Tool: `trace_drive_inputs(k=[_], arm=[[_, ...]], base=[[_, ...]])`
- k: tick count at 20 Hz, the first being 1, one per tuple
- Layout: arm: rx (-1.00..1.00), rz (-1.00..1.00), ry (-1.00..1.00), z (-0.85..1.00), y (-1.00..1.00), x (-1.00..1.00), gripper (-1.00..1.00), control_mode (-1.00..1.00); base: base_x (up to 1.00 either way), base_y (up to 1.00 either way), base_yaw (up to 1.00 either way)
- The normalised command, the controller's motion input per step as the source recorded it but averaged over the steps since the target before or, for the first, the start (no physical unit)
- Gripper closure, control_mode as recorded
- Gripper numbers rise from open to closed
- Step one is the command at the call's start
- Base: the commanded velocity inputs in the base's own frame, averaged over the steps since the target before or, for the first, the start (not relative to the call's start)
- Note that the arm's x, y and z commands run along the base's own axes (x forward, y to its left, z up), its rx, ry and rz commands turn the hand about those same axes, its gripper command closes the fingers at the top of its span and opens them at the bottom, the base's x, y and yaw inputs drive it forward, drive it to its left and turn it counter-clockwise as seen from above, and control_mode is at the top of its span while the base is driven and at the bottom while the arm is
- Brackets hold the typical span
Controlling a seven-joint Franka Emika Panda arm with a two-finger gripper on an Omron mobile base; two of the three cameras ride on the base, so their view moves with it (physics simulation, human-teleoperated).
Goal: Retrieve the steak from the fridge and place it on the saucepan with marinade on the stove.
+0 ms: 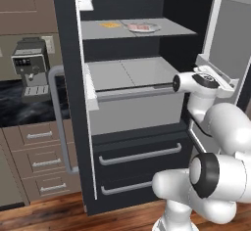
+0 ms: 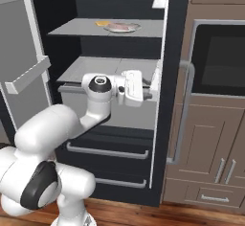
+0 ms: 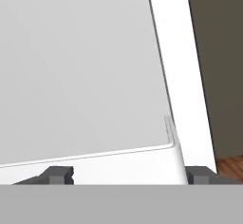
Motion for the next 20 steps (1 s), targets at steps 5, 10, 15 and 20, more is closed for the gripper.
trace_drive_inputs(k=[5,10,15,20], arm=[[0.00,0.00,0.00,0.00,-0.40,0.00,-1.00,-1.00],[0.00,0.00,0.00,0.00,-0.37,0.00,-1.00,-1.00],[0.00,0.00,0.00,0.00,-0.16,-0.01,-1.00,-1.00],[0.00,0.00,-0.01,-0.01,0.00,-0.30,-1.00,-1.00]], base=[[0.00,0.00,0.00],[0.00,0.00,0.00],[0.00,0.00,0.00],[0.00,0.00,0.00]])
